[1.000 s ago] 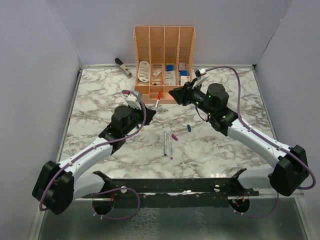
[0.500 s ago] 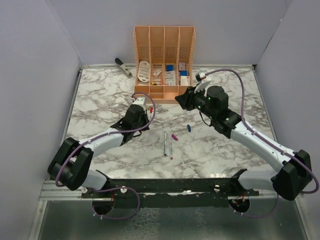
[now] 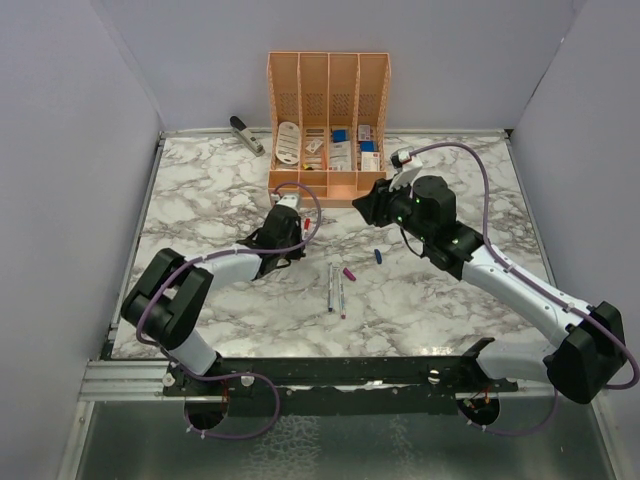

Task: Insert the pens into the pen caps

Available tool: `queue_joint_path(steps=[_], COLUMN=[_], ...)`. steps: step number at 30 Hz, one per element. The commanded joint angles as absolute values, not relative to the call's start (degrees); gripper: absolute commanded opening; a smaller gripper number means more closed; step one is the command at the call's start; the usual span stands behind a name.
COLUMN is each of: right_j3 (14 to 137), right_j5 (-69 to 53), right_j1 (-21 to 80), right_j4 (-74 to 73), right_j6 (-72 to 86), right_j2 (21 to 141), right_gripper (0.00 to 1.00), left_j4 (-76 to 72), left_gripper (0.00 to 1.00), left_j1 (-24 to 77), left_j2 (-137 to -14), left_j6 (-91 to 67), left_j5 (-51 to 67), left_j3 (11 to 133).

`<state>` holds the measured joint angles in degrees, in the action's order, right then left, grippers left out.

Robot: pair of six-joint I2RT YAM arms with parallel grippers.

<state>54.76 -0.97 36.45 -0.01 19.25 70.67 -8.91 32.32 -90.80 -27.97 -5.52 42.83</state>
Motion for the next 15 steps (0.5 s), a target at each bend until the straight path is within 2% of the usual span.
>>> queue_joint_path(steps=[1,11,12,15], right_j3=[54.1,53.9,53.9,53.6], right_j5=[0.5,1.1,1.1,1.1], right_j1=[36.9,36.9,36.9,36.9], right_j4=[-1.0,-1.7,-1.8,-1.7], right_j6=[19.6,19.3,19.4,19.3], right_j2=[69.4,69.9,69.9,69.6], right_gripper=[0.31,0.31,0.31,0.30], left_j4=[-9.8,-8.4,-8.4,-8.2], left_gripper=[0.00,0.00,0.03,0.21], left_j1=[32.3,32.3,32.3,32.3], left_j2=[-92.9,-96.8,-96.9,-96.9], left_j6=[-28.8,-31.2,-31.6,-31.9], left_j5=[-7.0,-9.9,-10.0,-10.4], left_j3=[44.7,46.6,46.6,46.6])
